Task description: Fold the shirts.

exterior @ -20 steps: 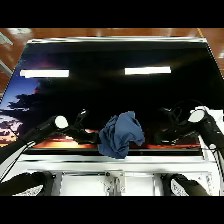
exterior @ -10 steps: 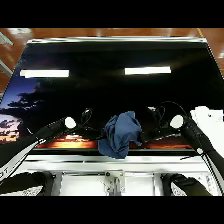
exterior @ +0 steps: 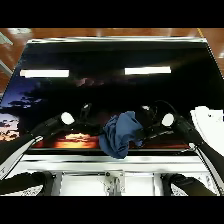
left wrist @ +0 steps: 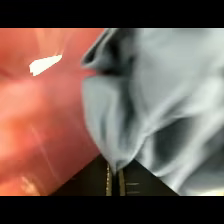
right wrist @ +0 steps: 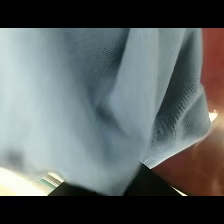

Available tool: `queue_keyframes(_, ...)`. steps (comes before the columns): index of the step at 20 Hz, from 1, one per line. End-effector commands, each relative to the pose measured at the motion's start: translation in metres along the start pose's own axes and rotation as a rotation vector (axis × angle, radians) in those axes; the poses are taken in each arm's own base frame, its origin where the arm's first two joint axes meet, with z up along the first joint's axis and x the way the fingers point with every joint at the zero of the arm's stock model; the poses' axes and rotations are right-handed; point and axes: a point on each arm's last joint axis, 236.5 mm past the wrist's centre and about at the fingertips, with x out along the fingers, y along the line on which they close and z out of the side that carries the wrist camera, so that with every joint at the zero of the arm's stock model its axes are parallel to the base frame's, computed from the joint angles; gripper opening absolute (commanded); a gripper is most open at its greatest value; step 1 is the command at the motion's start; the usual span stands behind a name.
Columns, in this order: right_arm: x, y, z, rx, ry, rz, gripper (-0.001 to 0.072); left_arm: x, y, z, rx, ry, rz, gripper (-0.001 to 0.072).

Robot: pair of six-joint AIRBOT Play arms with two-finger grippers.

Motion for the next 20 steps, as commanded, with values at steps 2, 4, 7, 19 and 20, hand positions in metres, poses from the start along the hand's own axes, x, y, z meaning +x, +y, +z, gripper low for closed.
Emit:
queue_keyframes(2,-0.089,0.005,0.059,-0.181,-0.208,-0.145,0.0070,-0.094,-0.041,0.064,0.201,-0.189,-0.038,0.0040)
queue_keyframes(4,-0.171,0.016,0.095,-0.273,-0.403,-0.269,0.0070,-0.187,-0.089,0.107,0.360,-0.434,-0.060,0.0039)
queue_keyframes(7,-0.297,0.063,0.120,-0.348,-0.714,-0.331,0.0070,-0.334,-0.178,0.117,0.570,-0.779,-0.122,0.0040)
queue_keyframes(19,-0.428,0.086,0.077,-0.383,-0.834,-0.520,0.0070,-0.500,-0.246,0.056,0.824,-1.089,0.051,0.0040)
queue_keyframes(20,-0.431,0.083,0.073,-0.378,-0.829,-0.536,0.0071,-0.498,-0.239,0.058,0.808,-1.073,0.078,0.0040)
